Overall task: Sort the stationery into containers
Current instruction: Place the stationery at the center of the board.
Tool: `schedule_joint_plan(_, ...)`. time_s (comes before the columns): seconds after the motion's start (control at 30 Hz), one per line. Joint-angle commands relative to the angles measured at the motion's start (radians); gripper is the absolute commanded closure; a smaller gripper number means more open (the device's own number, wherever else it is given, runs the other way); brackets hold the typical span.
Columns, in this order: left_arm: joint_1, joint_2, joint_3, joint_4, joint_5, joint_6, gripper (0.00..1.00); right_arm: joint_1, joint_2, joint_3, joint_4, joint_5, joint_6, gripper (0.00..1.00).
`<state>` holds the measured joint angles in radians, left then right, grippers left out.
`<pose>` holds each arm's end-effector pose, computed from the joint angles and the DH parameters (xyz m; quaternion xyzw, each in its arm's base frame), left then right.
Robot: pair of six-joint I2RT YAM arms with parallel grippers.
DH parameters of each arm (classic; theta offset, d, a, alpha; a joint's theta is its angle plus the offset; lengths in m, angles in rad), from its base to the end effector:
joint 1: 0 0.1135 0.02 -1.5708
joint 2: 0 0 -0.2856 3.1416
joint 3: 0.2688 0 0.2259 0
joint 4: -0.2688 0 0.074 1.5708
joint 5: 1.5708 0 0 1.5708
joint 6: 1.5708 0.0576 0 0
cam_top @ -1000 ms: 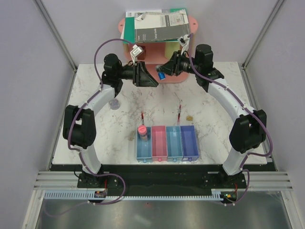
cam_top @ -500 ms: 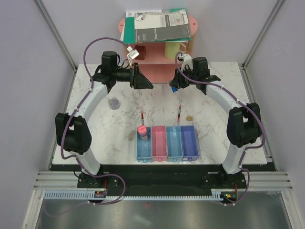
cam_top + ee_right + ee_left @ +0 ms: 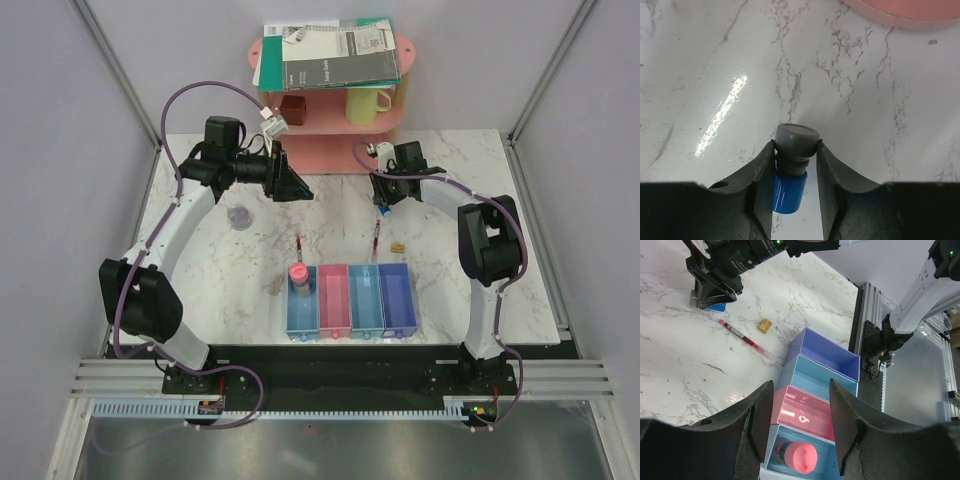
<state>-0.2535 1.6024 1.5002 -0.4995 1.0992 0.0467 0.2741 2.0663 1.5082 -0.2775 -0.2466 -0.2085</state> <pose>0.3108 -0.1335 0.3797 0.3534 0.7097 -0.5007 0.3474 0.4385 0.1379 0.2040 -0.2642 0.8887 0.1264 0.3527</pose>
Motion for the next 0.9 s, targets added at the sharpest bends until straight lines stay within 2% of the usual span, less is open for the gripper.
schedule_joint_plan(0.0, 0.003, -0.039, 0.000, -0.048, -0.022, 0.082, 0.45, -0.001, 0.023, 0.070, -0.008, 0.047, -0.063, 0.90)
schedule_joint_plan(0.23, 0.003, -0.045, 0.005, -0.065, -0.027, 0.099, 0.44, -0.001, 0.049, 0.073, -0.014, 0.061, -0.083, 0.80)
schedule_joint_plan(0.27, 0.003, -0.045, 0.005, -0.070, -0.027, 0.101, 0.44, -0.001, 0.048, 0.072, -0.012, 0.061, -0.083, 0.73)
schedule_joint_plan(0.47, 0.003, -0.048, 0.008, -0.076, -0.030, 0.108, 0.44, 0.000, 0.045, 0.066, -0.015, 0.059, -0.088, 0.57)
schedule_joint_plan(0.5, 0.003, -0.050, 0.008, -0.077, -0.032, 0.110, 0.43, 0.000, 0.043, 0.066, -0.015, 0.059, -0.089, 0.54)
schedule_joint_plan(0.53, 0.003, -0.048, 0.008, -0.080, -0.033, 0.111, 0.43, 0.000, 0.038, 0.064, -0.015, 0.058, -0.089, 0.45)
schedule_joint_plan(0.63, 0.003, -0.052, 0.008, -0.080, -0.035, 0.114, 0.43, 0.000, 0.028, 0.060, -0.017, 0.061, -0.094, 0.28)
schedule_joint_plan(0.73, 0.003, -0.052, 0.005, -0.082, -0.035, 0.117, 0.43, 0.000, 0.015, 0.052, -0.017, 0.066, -0.095, 0.22)
schedule_joint_plan(0.87, 0.003, -0.058, 0.003, -0.089, -0.036, 0.125, 0.43, -0.003, -0.017, 0.058, -0.034, 0.072, -0.101, 0.21)
